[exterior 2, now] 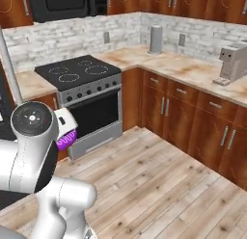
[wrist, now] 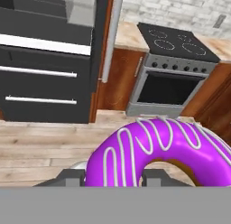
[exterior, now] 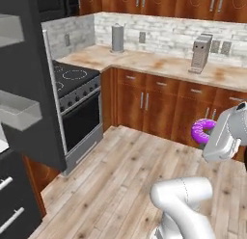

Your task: Take the donuts from the fridge and place them on the empty tray on the dining counter.

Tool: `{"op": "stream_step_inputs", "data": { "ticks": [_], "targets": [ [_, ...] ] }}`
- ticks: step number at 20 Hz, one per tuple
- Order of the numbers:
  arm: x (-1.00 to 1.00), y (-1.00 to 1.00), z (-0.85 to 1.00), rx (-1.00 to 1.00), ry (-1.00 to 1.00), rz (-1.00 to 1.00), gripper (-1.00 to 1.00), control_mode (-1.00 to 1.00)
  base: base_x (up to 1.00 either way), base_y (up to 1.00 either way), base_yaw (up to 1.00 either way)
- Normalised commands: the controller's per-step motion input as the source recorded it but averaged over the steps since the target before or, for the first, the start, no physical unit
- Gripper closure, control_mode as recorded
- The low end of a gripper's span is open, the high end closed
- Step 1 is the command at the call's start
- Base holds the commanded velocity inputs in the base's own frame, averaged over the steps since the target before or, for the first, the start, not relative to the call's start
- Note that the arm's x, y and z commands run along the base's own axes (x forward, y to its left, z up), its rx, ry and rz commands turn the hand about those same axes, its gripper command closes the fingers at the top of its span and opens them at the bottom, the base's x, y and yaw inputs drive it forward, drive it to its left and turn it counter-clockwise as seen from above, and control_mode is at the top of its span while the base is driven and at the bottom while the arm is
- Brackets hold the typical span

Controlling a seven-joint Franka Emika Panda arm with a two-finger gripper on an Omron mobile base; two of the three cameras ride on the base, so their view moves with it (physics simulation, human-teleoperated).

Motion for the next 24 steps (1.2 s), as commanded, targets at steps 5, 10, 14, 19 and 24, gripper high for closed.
{"op": "stream_step_inputs", "data": {
  "ticks": [5, 10, 14, 19, 24],
  "targets": [
    [0.00, 0.00, 0.00, 0.00, 0.00, 0.00, 1.00, 1.00, -0.43, -0.37, -0.66],
    [0.00, 0.00, 0.00, 0.00, 0.00, 0.00, 1.00, 1.00, -0.36, -0.32, -0.69],
    [0.00, 0.00, 0.00, 0.00, 0.00, 0.00, 1.00, 1.00, -0.34, -0.32, -0.70],
    [0.00, 0.00, 0.00, 0.00, 0.00, 0.00, 1.00, 1.00, -0.37, -0.35, -0.70],
    [0.00, 0.00, 0.00, 0.00, 0.00, 0.00, 1.00, 1.00, -0.33, -0.34, -0.69]
  ]
}}
